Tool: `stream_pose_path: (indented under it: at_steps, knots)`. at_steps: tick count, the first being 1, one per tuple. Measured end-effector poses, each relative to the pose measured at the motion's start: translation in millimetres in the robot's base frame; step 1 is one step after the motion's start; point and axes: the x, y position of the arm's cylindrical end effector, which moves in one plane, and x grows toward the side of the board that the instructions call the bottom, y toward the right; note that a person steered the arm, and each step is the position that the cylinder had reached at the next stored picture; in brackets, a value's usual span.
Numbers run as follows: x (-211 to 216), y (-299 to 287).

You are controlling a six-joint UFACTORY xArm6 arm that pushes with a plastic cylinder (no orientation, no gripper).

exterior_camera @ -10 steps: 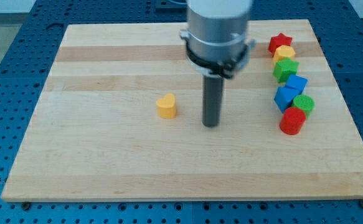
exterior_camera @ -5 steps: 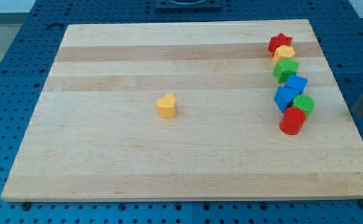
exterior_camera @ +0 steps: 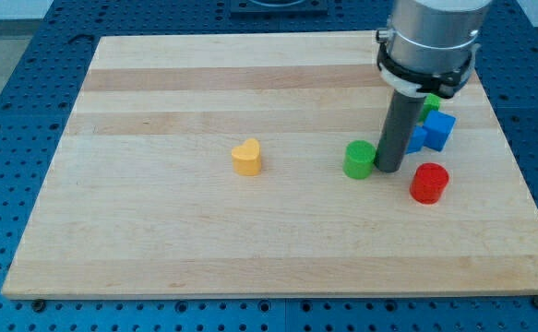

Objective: Slide green circle towards yellow heart

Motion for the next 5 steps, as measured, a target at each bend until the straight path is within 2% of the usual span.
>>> stream_pose_path:
  at_steps: [3, 4, 5]
  knots:
    - [-1.7, -88.0]
    - [-1.2, -83.6]
    - [35.8, -55.9]
